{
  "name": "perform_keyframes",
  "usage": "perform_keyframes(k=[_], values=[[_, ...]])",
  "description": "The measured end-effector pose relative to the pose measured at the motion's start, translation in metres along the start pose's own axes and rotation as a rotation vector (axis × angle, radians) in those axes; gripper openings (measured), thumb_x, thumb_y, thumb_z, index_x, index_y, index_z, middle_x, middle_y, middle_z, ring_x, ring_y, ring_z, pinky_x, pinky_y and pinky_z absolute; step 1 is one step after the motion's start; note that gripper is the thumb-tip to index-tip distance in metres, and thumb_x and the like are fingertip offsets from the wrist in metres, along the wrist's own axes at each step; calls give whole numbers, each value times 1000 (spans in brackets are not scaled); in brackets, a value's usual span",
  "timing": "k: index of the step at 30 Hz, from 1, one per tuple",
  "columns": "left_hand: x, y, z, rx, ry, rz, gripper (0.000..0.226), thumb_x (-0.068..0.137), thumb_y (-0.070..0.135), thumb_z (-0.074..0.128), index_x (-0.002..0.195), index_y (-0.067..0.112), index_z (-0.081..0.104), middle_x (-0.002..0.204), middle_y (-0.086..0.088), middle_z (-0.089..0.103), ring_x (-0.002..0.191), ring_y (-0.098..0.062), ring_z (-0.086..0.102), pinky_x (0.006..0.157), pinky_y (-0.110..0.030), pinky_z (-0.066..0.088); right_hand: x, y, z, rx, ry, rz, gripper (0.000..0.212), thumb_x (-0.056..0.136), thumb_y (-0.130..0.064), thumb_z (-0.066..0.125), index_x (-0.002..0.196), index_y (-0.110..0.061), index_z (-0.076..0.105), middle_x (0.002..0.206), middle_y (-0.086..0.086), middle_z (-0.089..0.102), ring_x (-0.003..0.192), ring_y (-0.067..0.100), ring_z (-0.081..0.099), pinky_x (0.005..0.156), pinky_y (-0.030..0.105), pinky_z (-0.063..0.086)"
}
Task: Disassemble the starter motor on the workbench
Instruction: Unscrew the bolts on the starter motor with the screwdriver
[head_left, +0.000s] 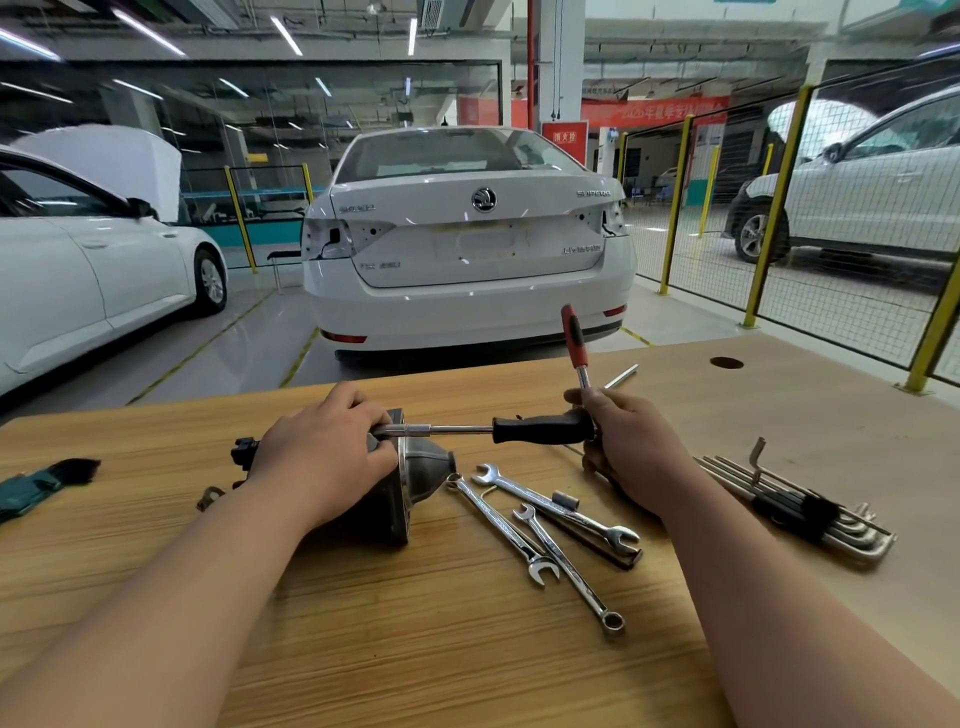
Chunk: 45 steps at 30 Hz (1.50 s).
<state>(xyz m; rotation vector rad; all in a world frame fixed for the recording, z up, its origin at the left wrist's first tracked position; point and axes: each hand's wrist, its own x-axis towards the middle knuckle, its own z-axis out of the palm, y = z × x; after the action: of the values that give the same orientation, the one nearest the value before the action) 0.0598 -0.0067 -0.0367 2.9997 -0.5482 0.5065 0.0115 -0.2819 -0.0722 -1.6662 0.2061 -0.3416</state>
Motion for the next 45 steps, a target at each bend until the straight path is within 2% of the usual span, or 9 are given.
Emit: perform_keyframes(k=[3,8,11,15,22,28,33,38,45], values=[[1,0,0,-12,0,-9,33,91,49,41,122,38,49,130,15,40,104,-11,47,73,-31,33,-1,-2,-2,97,-51,0,26,104,-26,43,112,-28,68,108,7,64,74,19,58,64,28,53],[2,1,0,1,-16,-4,35,91,48,41,122,36,50,129,14,42,105,-11,48,73,-31,33,2,-4,-3,231,-64,-27,38,101,-6,40,109,-29,69,110,9,69,106,25,64,75,29,54],[3,1,0,13,-23,-8,33,91,49,41,119,35,51,127,14,44,103,-12,48,72,-31,33,2,0,-5,186,-51,-99,32,103,-13,43,103,-30,70,103,7,72,100,23,68,86,36,55],[2,0,0,25,-36,-17,34,90,49,41,119,34,51,125,13,45,100,-12,48,71,-31,33,-1,-1,-5,115,16,-109,20,100,-30,52,95,-24,70,78,-1,74,72,18,73,68,28,59],[3,1,-2,16,-30,-29,13,88,50,43,96,40,44,115,12,46,87,-11,42,62,-31,28,-3,-2,-4,-166,86,-109,37,100,-45,47,87,-18,68,51,-4,60,48,12,52,54,30,47],[4,-1,1,13,-14,-19,29,88,51,44,113,38,52,117,12,49,87,-9,41,64,-31,28,0,3,-7,-19,26,-193,22,101,-22,52,118,-22,66,74,-3,59,62,10,54,67,30,55],[4,0,1,12,-23,-14,32,88,51,43,113,35,54,101,14,38,86,-9,38,66,-32,28,1,2,-9,142,-35,-178,31,99,-7,51,109,-30,69,105,1,71,89,19,70,82,29,57],[4,1,1,22,-12,-17,34,88,51,44,115,33,55,109,11,46,87,-9,39,68,-32,31,2,4,-10,29,26,-193,19,100,-23,53,108,-25,70,83,4,65,67,15,67,67,27,58],[4,0,1,37,-6,-20,35,88,50,43,117,31,53,118,10,48,88,-9,38,67,-31,30,2,5,-5,-117,96,-81,36,98,-48,50,90,-19,69,63,-1,66,46,11,53,47,25,44]])
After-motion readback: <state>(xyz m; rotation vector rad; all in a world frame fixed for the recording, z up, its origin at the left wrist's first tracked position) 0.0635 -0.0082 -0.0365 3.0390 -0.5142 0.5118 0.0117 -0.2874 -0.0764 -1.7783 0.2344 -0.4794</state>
